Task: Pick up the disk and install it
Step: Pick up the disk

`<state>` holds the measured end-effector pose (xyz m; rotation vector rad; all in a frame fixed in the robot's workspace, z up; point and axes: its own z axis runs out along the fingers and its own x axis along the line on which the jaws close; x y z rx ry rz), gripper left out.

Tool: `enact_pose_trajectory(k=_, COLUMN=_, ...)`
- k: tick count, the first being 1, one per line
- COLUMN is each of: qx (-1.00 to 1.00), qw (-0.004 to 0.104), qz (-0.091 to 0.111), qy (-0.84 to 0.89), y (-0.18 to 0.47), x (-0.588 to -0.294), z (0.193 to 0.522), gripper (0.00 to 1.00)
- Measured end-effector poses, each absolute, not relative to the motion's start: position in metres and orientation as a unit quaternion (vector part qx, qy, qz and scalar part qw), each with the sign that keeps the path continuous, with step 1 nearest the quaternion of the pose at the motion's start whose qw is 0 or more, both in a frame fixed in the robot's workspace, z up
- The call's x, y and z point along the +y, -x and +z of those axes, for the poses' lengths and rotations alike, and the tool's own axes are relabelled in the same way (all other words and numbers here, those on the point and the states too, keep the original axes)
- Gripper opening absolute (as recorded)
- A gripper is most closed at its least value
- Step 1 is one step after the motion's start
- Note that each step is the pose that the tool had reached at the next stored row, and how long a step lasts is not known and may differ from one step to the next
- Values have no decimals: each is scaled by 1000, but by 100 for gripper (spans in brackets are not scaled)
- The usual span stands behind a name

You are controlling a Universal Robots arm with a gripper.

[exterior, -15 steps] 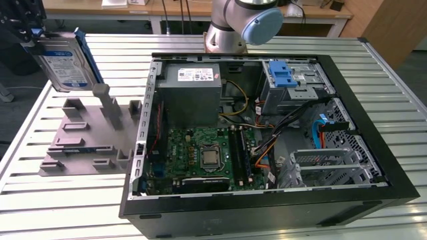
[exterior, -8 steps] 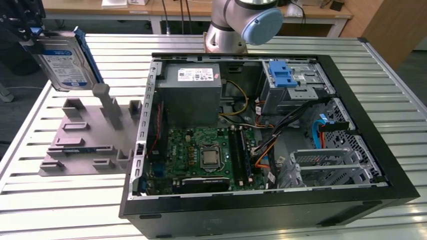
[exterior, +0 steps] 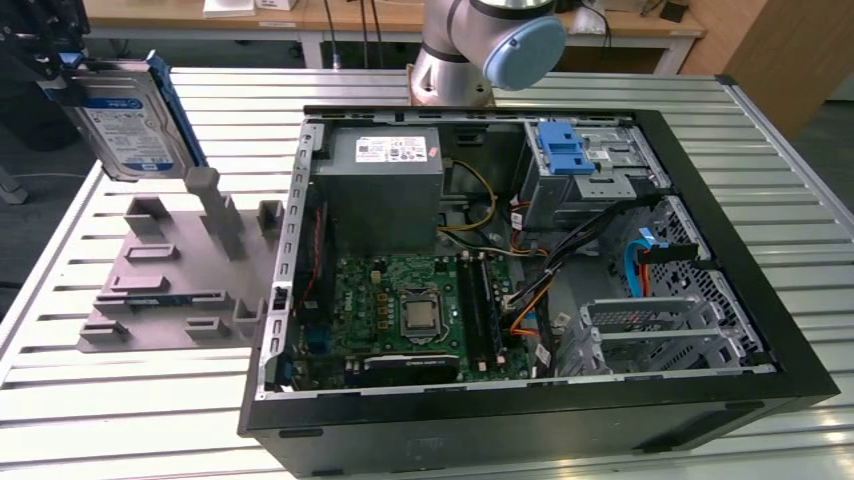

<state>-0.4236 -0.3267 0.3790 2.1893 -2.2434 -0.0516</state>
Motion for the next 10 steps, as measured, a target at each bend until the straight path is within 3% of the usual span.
enact_pose_trajectory(k=10, qx=-716, qw=3, qz=-16, qy=-698, y=424, x=-327, z=382, gripper=36)
